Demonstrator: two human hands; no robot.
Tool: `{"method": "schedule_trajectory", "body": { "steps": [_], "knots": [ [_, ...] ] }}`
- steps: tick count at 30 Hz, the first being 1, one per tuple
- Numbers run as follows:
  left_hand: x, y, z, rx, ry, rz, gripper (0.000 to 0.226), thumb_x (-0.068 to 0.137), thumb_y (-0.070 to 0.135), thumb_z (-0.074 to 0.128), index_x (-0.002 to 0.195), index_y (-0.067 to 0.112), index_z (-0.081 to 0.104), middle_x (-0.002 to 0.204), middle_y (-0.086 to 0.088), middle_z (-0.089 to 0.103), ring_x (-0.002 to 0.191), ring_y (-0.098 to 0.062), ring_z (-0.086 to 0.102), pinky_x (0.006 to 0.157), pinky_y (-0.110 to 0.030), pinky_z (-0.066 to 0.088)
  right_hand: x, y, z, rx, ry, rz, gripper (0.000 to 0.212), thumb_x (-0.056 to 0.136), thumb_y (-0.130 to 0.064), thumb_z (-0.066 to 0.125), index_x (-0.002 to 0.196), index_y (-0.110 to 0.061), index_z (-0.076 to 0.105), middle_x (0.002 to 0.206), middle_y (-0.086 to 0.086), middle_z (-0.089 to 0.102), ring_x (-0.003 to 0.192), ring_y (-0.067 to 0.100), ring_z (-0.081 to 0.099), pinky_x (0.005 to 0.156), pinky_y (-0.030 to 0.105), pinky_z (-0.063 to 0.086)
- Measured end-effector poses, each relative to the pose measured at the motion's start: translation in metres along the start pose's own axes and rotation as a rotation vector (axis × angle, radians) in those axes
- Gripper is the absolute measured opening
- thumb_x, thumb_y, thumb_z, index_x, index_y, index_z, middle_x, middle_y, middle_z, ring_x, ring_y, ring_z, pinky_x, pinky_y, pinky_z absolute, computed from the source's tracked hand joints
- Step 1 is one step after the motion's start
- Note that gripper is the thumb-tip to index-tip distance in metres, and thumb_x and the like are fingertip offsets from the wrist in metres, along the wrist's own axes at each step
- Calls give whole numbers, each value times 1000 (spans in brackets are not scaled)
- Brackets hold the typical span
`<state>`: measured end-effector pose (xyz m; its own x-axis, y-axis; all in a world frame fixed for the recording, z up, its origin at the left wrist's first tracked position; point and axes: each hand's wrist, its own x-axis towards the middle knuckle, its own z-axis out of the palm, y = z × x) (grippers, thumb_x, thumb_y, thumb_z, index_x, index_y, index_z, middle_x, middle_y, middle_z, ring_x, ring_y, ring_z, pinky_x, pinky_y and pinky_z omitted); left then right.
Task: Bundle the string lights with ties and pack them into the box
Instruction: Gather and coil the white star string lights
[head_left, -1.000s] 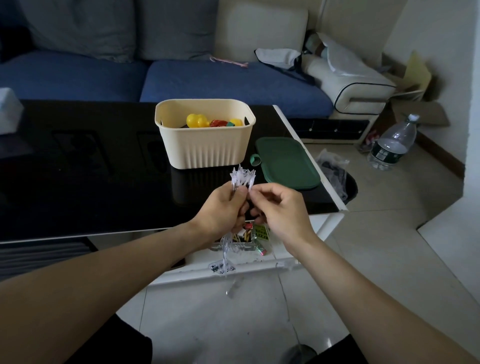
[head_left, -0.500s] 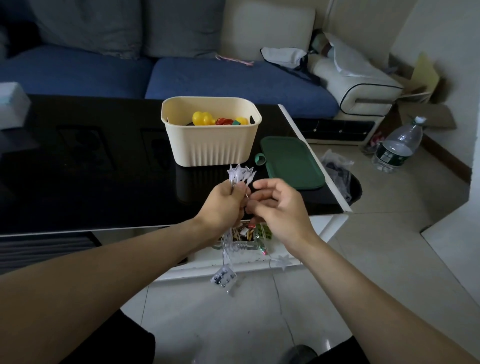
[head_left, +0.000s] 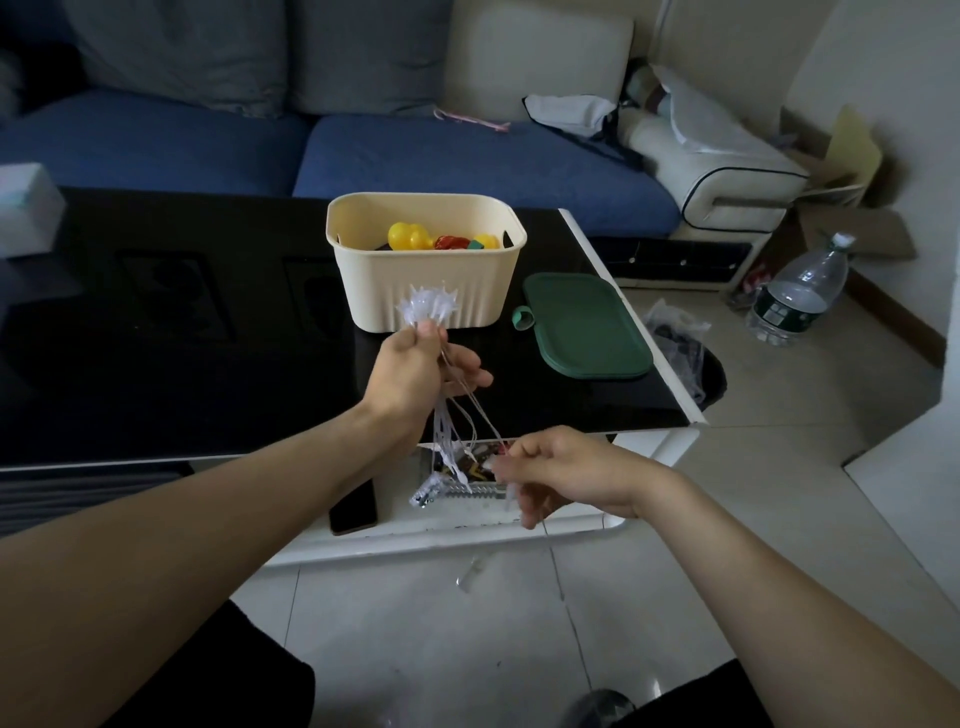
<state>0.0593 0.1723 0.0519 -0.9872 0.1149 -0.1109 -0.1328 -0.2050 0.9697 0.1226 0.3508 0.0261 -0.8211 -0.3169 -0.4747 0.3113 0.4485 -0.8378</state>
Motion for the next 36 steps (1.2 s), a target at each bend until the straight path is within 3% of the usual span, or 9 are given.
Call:
{"method": "schedule_trajectory", "body": {
  "steps": [4, 9, 13, 19, 21, 24, 30, 33, 36],
  "knots": [
    [4, 5, -4, -107, 42, -36, 29, 109, 26, 30, 90, 9, 45, 63, -5, 49, 51, -21, 56, 64, -41, 58, -1, 0, -7, 34, -21, -6, 52, 80, -57, 67, 94, -8, 68, 67, 2, 61, 74, 25, 62, 93, 50, 56],
    [5, 10, -5, -163, 58, -50, 31, 109, 28, 27, 85, 15, 40, 60, 0, 32, 46, -13, 32, 44, -26, 43, 2, 13, -27, -36, -97, 90, 23, 95, -32, 66, 84, -12, 69, 71, 3, 64, 72, 17, 64, 84, 38, 55],
    [13, 20, -14, -213, 115, -20, 35, 109, 29, 25, 80, 17, 39, 58, 3, 29, 46, -11, 24, 42, -24, 29, 4, 28, -41, -263, -119, 281, 21, 98, -32, 64, 83, -18, 67, 72, -4, 69, 76, 12, 63, 83, 37, 54],
    [18, 20, -25, -210, 167, -11, 35, 109, 29, 24, 79, 18, 39, 55, 5, 27, 43, -10, 23, 40, -24, 29, 9, 28, -49, -374, 287, 190, 32, 97, -44, 61, 84, -19, 74, 100, -6, 73, 99, 10, 64, 75, 26, 50],
    [18, 21, -26, -204, 183, -5, 35, 109, 29, 25, 80, 18, 39, 53, 5, 27, 43, -9, 23, 40, -24, 30, 9, 30, -51, -319, 314, 216, 39, 97, -49, 58, 85, -15, 73, 99, -1, 74, 93, 10, 66, 77, 27, 49],
    [18, 20, -29, -199, 206, -13, 32, 109, 27, 27, 81, 18, 41, 53, 5, 29, 42, -9, 24, 41, -24, 30, 6, 31, -53, -169, 286, 225, 40, 97, -50, 58, 85, -14, 69, 82, 4, 76, 79, 13, 72, 88, 41, 54],
    [19, 22, -31, -236, 172, -32, 17, 99, 11, 35, 87, 12, 46, 49, 5, 29, 43, -11, 22, 42, -25, 25, 5, 26, -54, 204, 395, 90, 34, 91, -34, 71, 85, -1, 70, 66, 10, 62, 63, 20, 64, 81, 53, 62],
    [20, 20, -29, -227, 148, -48, 13, 95, 8, 38, 86, 12, 46, 51, 5, 26, 45, -11, 21, 42, -25, 23, 4, 19, -52, 279, 443, 8, 32, 90, -33, 71, 85, -1, 71, 61, 7, 59, 57, 14, 60, 71, 46, 63],
    [22, 17, -27, -213, 121, -59, 20, 95, 7, 37, 77, 15, 39, 55, 2, 27, 45, -13, 22, 43, -25, 25, 2, 12, -48, 324, 487, -59, 30, 90, -33, 71, 87, -3, 72, 61, 2, 58, 59, 12, 58, 53, 29, 55]
  ]
}}
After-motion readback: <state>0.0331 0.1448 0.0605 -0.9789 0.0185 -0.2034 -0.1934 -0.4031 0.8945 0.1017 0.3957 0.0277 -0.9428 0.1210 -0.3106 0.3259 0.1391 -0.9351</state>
